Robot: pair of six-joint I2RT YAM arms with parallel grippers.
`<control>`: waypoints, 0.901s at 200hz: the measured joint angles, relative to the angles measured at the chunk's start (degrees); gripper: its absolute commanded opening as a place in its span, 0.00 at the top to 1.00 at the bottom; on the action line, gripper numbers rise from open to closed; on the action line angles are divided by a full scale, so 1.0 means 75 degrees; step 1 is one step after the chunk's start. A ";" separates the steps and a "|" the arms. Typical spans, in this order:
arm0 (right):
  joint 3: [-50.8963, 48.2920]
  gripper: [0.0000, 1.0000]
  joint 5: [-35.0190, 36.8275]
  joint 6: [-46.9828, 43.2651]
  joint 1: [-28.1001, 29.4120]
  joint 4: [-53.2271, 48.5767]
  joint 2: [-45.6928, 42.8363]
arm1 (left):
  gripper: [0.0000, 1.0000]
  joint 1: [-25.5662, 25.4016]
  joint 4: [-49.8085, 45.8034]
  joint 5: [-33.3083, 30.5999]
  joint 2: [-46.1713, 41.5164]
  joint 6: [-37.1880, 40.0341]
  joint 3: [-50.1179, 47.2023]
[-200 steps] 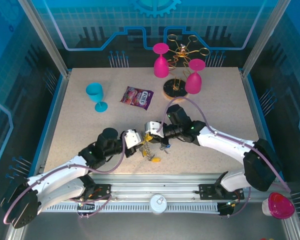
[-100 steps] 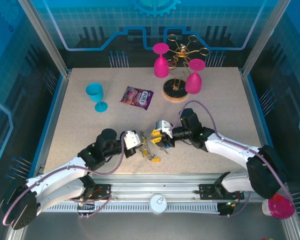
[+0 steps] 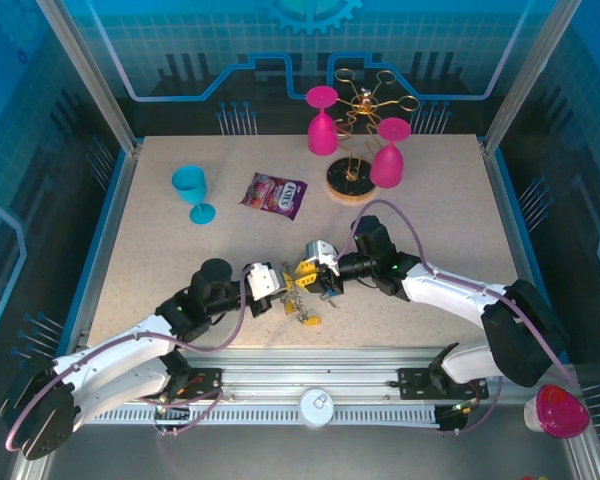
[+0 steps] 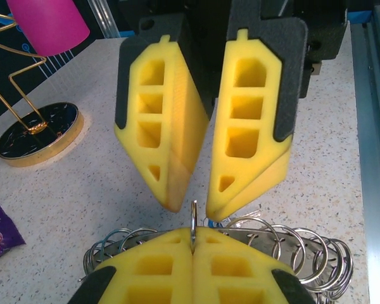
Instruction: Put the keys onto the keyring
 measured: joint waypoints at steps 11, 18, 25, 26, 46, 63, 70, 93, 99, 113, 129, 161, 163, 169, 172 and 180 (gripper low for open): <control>0.0017 0.87 -0.0029 -0.0012 0.0020 0.0000 0.0017 | 1.00 0.0000 0.0003 0.0020 0.0003 -0.0058 0.0000; 0.0047 0.91 -0.0052 -0.0029 0.0029 0.0006 0.0035 | 1.00 0.0000 0.0012 0.0038 0.0000 -0.0073 -0.0003; 0.0082 0.97 -0.0076 -0.0044 0.0035 -0.0003 0.0050 | 1.00 0.0000 0.0035 0.0050 0.0000 -0.0099 -0.0006; 0.0085 0.98 -0.0076 -0.0058 0.0038 0.0000 0.0052 | 1.00 0.0000 0.0035 0.0052 0.0003 -0.0099 -0.0006; 0.0131 1.00 -0.0073 -0.0067 0.0032 -0.0038 0.0055 | 0.98 0.0000 0.0067 0.0052 0.0000 -0.0125 -0.0009; 0.0198 1.00 -0.0055 -0.0149 0.0032 -0.0195 0.0055 | 0.90 0.0006 0.0070 0.0050 0.0003 -0.0125 -0.0009; 0.0245 1.00 -0.0050 -0.0207 0.0035 -0.0312 0.0055 | 0.88 0.0006 0.0061 0.0047 0.0003 -0.0125 -0.0009; 0.0562 1.00 0.0070 -0.0560 0.0122 -0.1017 0.0055 | 0.86 0.0006 -0.0015 0.0044 0.0017 -0.0114 0.0015; 0.0653 1.00 0.0134 -0.0659 0.0149 -0.1221 0.0055 | 0.86 0.0006 -0.0061 0.0041 0.0032 -0.0114 0.0044; 0.0871 1.00 0.0294 -0.0889 0.0207 -0.1708 0.0055 | 0.85 0.0006 -0.0187 0.0038 0.0117 -0.0102 0.0149; 0.1139 1.00 0.0519 -0.1142 0.0277 -0.2282 0.0070 | 0.86 0.0006 -0.0300 0.0041 0.0201 -0.0090 0.0230; 0.1588 1.00 0.0968 -0.1614 0.0425 -0.3159 0.0146 | 0.99 0.0006 -0.0595 0.0047 0.0277 -0.0023 0.0370; 0.1600 1.00 0.0973 -0.1629 0.0431 -0.3194 0.0149 | 1.00 0.0006 -0.0618 0.0044 0.0280 0.0020 0.0370; 0.1617 1.00 0.0985 -0.1679 0.0434 -0.3270 0.0154 | 1.00 0.0006 -0.0656 0.0050 0.0286 0.0055 0.0388; 0.1629 1.00 0.0991 -0.1690 0.0440 -0.3302 0.0154 | 1.00 0.0006 -0.0685 0.0050 0.0291 0.0058 0.0399; 0.1638 1.00 0.1000 -0.1728 0.0458 -0.3363 0.0157 | 1.00 0.0006 -0.0731 0.0055 0.0300 0.0090 0.0414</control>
